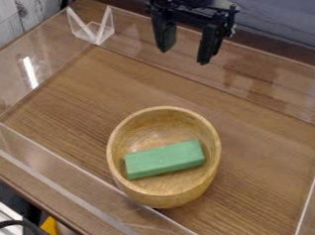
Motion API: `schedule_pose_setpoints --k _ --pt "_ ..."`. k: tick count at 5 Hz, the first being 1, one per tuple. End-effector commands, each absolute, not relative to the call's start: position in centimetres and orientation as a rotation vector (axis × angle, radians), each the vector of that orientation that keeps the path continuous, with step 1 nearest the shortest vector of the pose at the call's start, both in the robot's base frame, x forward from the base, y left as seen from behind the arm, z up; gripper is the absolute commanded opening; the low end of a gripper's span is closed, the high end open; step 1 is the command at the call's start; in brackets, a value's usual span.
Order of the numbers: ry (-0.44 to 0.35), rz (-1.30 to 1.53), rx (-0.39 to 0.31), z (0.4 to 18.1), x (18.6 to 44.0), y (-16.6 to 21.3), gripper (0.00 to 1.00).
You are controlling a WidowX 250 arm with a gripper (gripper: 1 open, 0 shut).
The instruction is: Remove the green block from inside the brown bowl and put it on the table
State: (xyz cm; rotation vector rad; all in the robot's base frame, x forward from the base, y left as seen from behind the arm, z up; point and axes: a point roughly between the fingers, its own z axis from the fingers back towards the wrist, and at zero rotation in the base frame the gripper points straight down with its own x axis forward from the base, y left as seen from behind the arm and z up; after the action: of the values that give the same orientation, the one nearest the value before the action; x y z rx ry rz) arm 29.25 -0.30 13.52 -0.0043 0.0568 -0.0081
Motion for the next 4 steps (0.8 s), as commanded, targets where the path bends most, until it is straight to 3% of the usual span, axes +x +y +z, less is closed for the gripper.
schedule_pose_setpoints --k 1,2,4 --pt "0.023 -0.003 -0.012 12.8 29.7 0.2 1.00" --pt "-0.012 0.002 -0.019 12.5 30.2 1.0 1.00" --pt "-0.090 0.001 -0.019 14.0 30.2 1.1 1.00"
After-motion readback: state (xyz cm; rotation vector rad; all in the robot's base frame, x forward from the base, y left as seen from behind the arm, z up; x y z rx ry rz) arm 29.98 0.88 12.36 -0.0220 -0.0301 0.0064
